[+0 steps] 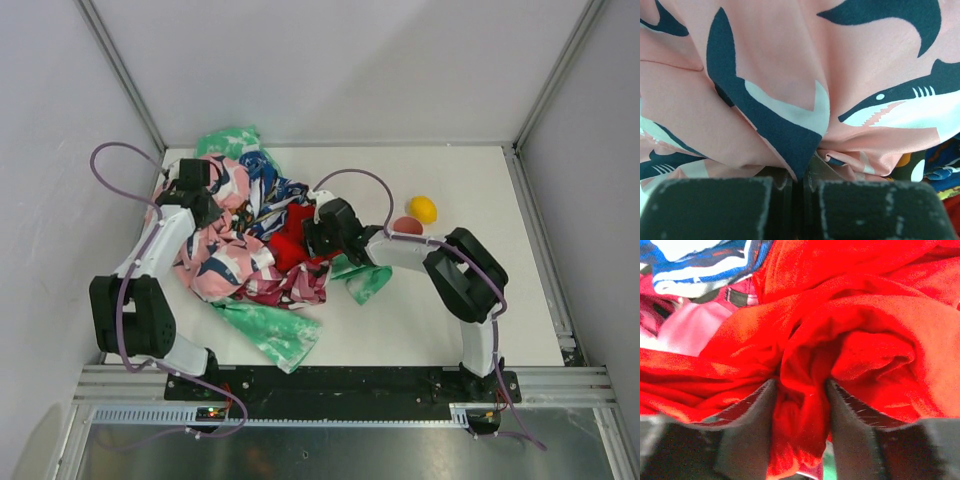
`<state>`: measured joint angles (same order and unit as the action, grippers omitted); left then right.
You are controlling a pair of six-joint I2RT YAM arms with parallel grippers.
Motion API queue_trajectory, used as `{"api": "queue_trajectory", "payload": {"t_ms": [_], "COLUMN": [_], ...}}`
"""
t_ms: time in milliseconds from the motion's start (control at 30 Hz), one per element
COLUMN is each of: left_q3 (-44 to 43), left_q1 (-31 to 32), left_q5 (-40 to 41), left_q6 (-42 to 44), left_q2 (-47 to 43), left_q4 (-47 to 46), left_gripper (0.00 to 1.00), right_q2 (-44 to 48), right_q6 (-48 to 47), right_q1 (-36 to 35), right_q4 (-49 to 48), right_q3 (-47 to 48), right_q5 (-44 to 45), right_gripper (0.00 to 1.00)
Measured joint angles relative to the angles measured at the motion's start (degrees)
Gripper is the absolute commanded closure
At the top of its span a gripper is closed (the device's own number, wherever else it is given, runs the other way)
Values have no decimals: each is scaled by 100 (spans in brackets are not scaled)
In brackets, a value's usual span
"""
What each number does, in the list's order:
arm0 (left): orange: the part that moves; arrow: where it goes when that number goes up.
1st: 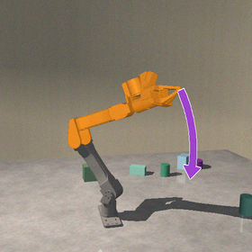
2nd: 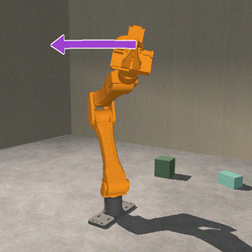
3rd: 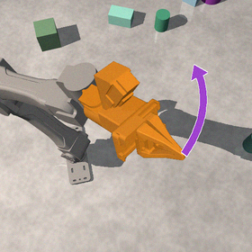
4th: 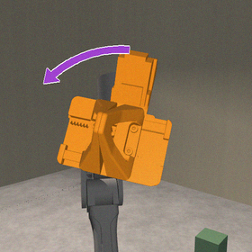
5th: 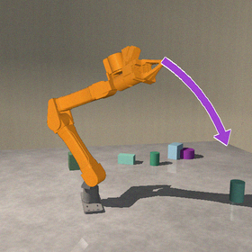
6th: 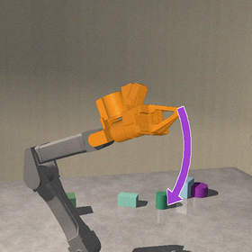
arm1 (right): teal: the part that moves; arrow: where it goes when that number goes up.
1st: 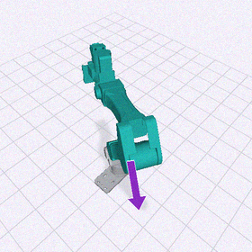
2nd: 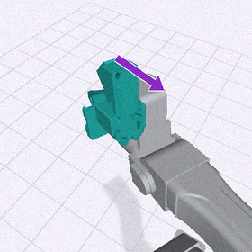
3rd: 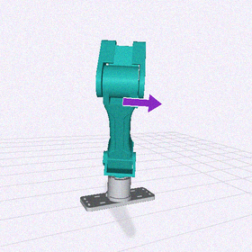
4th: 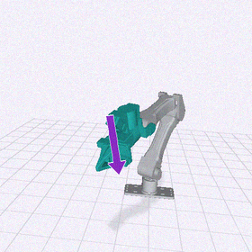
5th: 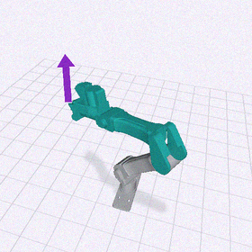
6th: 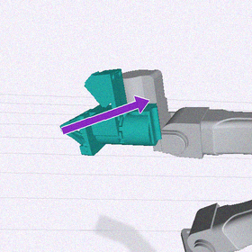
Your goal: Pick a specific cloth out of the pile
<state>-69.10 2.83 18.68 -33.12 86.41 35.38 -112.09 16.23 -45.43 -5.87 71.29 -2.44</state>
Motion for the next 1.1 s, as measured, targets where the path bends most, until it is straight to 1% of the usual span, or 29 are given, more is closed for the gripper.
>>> {"api": "queue_trajectory", "payload": {"t_ms": [33, 67, 100, 133, 233, 333, 400, 500, 633, 733, 833, 867, 1000, 1033, 1067, 1100], "left_q3": [9, 13, 26, 46, 101, 177, 247, 328, 354, 354, 323, 275, 57, -4, -57, -103], "left_q1": [-2, -9, -11, -13, -13, 0, 61, 323, 741, 949, 1119, 1202, 1499, 1563, 1611, 1644], "left_q5": [-44, -101, -149, -208, -417, -730, -914, -1150, -1346, -1432, -1440, -1440, -1460, -1495, -1545, -1600], "left_q6": [0, 2, 7, 7, 9, 13, 17, 35, 59, 59, 57, 59, 63, 66, 66, 66], "left_q2": [-20, -44, -74, -116, -291, -522, -686, -885, -876, -675, -256, -57, 595, 761, 914, 1047], "left_q4": [-13, -22, -35, -44, -55, -101, -166, -286, -470, -614, -767, -807, -914, -944, -977, -1005], "left_gripper": [99, 99, 99, 99, 99, 99, 99, 99, 99, 99, 99, 99, 99, 97, 93, 84], "right_q2": [-9, -9, -9, -9, 48, 177, 247, 433, 686, 802, 946, 1008, 1209, 1248, 1283, 1316], "right_q6": [7, -28, -31, -103, -372, -769, -1102, -1624, -2236, -2723, -3060, -3141, -3132, -3099, -3060, -2973], "right_q1": [-17, -17, -22, -26, -55, -74, -87, -76, 11, 216, 688, 970, 2024, 2308, 2540, 2848], "right_q4": [98, 170, 264, 361, 713, 1211, 1497, 1685, 1740, 1534, 1283, 1200, 1108, 1110, 1126, 1152], "right_q3": [55, 105, 205, 299, 664, 1329, 2061, 3233, 4494, 5357, 5882, 5995, 6037, 5995, 5945, 5869], "right_q5": [4, -7, 11, 39, 256, 595, 857, 1252, 1792, 2214, 2500, 2568, 2640, 2618, 2586, 2514], "right_gripper": [82, 91, 96, 98, 100, 100, 100, 100, 100, 100, 100, 100, 100, 100, 100, 100]}}
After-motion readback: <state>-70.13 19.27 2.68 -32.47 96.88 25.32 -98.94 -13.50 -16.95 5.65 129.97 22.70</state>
